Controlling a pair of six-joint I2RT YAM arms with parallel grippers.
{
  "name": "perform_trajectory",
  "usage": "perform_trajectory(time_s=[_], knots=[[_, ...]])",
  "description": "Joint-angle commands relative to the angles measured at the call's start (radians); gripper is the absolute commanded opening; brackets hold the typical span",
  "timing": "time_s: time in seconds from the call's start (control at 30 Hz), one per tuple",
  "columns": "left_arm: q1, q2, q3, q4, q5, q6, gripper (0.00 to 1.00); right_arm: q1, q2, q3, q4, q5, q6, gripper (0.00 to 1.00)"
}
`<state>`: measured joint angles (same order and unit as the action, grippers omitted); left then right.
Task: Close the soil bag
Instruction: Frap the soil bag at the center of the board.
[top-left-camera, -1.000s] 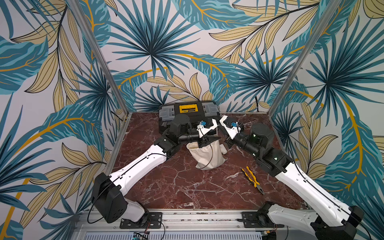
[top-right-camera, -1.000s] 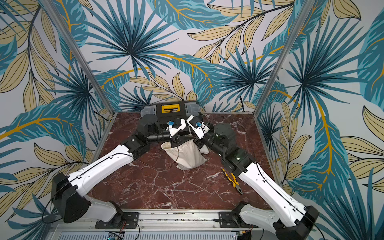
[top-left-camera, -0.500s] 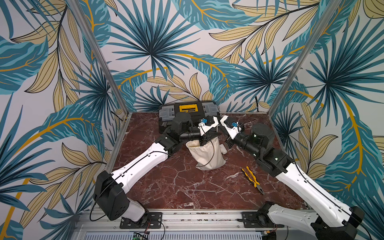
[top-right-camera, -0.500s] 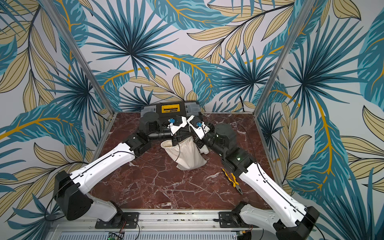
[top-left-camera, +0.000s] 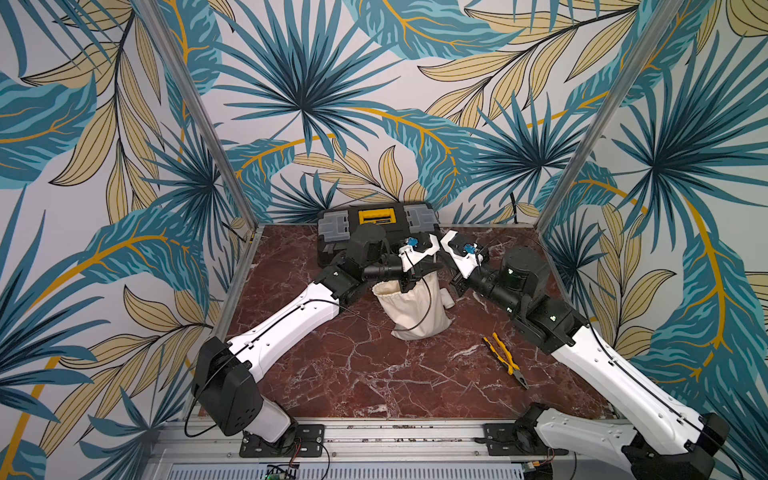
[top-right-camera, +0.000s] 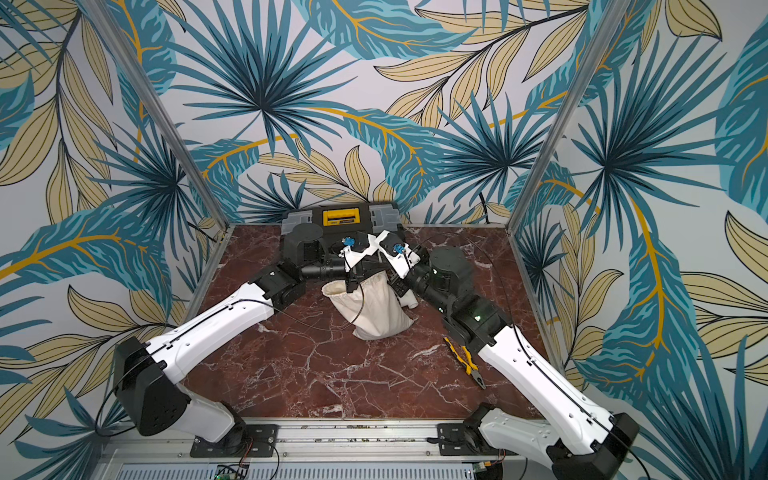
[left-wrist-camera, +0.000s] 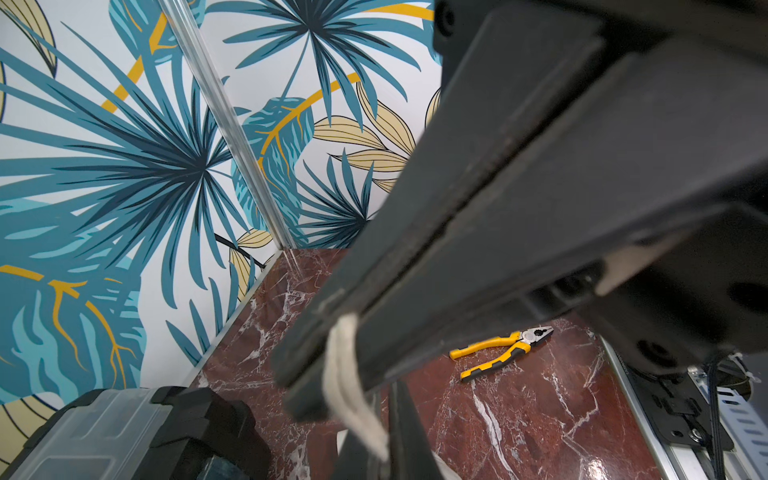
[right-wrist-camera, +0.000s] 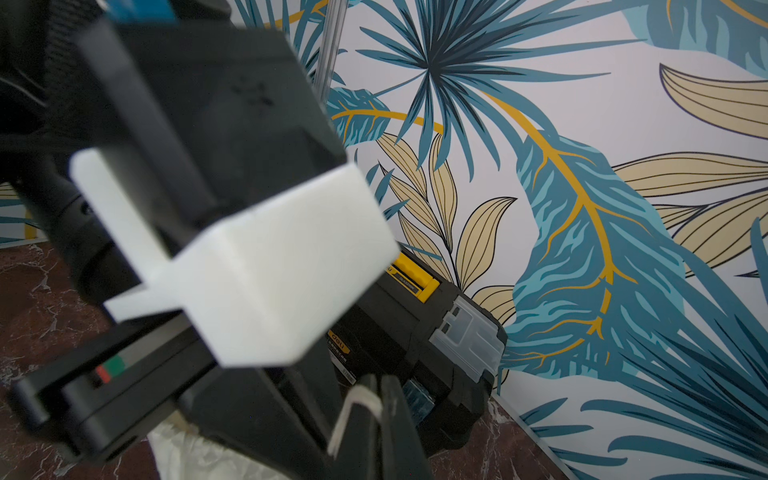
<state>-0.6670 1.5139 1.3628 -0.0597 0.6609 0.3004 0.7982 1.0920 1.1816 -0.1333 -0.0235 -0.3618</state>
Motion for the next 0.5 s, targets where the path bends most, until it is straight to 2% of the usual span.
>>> perform_trajectory(time_s=[0.0, 0.23, 0.47], knots=[[-0.001, 0.008, 0.037, -0.039, -0.017, 0.015, 0.08, -0.001, -0.026, 0.011, 0.077, 0.002, 0.02, 0.0], [-0.002, 0.01, 0.066, -0.134, -0.079, 0.044, 0.07, -0.002, -0.026, 0.019, 0.097, 0.035, 0.029, 0.0], [-0.003, 0.026, 0.116, -0.323, -0.164, 0.108, 0.08, -0.002, -0.028, 0.023, 0.13, 0.09, 0.043, 0.0]])
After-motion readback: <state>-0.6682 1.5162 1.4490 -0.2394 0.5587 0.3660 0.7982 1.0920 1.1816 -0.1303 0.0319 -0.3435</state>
